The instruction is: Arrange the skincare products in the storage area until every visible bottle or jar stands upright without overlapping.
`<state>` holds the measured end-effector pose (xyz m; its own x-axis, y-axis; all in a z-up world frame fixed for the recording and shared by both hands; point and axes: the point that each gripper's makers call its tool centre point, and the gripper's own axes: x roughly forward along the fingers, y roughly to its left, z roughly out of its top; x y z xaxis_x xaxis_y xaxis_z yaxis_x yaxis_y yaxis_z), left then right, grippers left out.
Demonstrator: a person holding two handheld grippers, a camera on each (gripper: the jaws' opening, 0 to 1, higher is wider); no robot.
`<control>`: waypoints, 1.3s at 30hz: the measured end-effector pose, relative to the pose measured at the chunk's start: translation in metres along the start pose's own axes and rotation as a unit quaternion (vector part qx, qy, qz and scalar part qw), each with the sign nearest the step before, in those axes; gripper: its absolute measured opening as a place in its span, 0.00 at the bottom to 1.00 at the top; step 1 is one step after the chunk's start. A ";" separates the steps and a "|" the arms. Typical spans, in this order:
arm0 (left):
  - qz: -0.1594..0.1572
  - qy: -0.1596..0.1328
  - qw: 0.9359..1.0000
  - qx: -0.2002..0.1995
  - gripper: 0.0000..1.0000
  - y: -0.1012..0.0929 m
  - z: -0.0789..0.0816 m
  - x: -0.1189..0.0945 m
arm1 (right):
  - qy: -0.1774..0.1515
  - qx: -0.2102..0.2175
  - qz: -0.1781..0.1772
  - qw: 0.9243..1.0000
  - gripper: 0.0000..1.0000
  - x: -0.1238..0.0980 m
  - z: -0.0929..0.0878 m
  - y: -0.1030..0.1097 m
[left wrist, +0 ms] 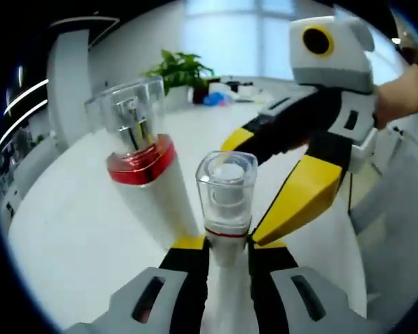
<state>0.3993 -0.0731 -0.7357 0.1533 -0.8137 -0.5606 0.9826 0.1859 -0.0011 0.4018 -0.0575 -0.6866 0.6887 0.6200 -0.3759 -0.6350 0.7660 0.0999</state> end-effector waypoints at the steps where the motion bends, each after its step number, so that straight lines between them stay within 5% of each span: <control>1: -0.001 0.000 1.000 0.001 0.18 0.000 0.000 0.000 | -0.001 0.002 -0.002 1.000 0.28 0.000 0.000 -0.001; 39: 0.002 0.022 1.000 0.005 0.16 0.006 -0.009 0.000 | 0.009 0.032 -0.005 0.999 0.29 -0.001 -0.013 -0.002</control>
<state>0.4045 -0.0671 -0.7435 0.1528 -0.7878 -0.5967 0.9831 0.1831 0.0100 0.3976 -0.0618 -0.6989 0.6880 0.6100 -0.3931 -0.6047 0.7814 0.1542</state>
